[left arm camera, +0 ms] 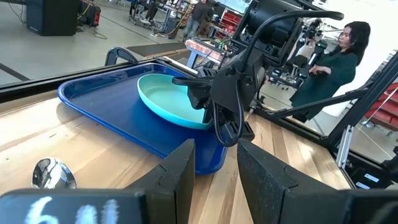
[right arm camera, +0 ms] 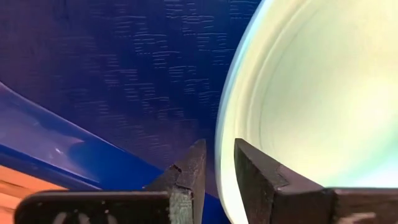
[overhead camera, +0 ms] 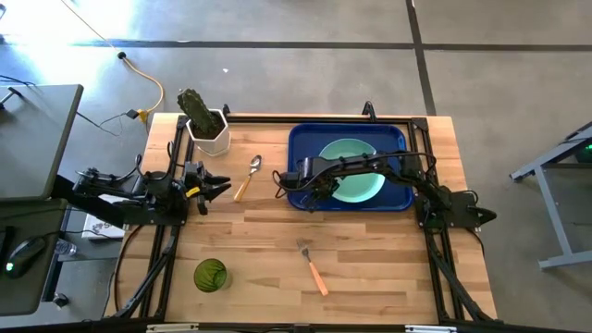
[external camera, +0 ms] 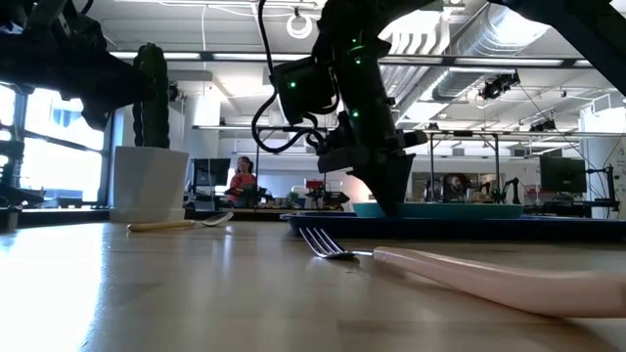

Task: Pick and place plate/cup/fork/spoon on tray
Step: Put the spoon on the left side of the light green plate on the blue tray

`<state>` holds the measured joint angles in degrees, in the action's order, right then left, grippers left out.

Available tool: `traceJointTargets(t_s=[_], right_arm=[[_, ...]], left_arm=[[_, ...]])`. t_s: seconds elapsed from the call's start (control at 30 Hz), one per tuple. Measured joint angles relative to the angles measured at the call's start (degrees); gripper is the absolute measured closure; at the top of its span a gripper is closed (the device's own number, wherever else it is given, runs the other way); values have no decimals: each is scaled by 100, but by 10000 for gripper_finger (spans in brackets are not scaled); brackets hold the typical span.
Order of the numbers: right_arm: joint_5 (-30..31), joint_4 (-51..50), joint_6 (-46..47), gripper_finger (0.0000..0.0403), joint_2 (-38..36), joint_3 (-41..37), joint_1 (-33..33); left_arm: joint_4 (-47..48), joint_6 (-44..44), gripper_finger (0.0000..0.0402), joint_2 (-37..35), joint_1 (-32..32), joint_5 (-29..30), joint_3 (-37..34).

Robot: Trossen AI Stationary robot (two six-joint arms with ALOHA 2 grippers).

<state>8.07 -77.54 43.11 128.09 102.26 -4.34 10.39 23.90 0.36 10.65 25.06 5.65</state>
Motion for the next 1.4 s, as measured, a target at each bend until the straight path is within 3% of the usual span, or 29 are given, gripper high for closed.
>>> traceJointTargets(t_s=[0.57, 0.73, 1.03, 1.4], right_arm=[[99, -632, 205, 328, -2, 1229, 69], [522, -871, 294, 328, -4, 1919, 202], [1563, -1047, 356, 328, -17, 3296, 427], [2045, -881, 597, 328, -681, 3051, 463]], left_arm=[[-218, 204, 291, 0, 0, -16, 45], [-265, 77, 291, 0, 0, -45, 344], [394, -48, 290, 505, -2, 312, 1349], [1795, 1, 290, 2059, -105, 643, 2975]])
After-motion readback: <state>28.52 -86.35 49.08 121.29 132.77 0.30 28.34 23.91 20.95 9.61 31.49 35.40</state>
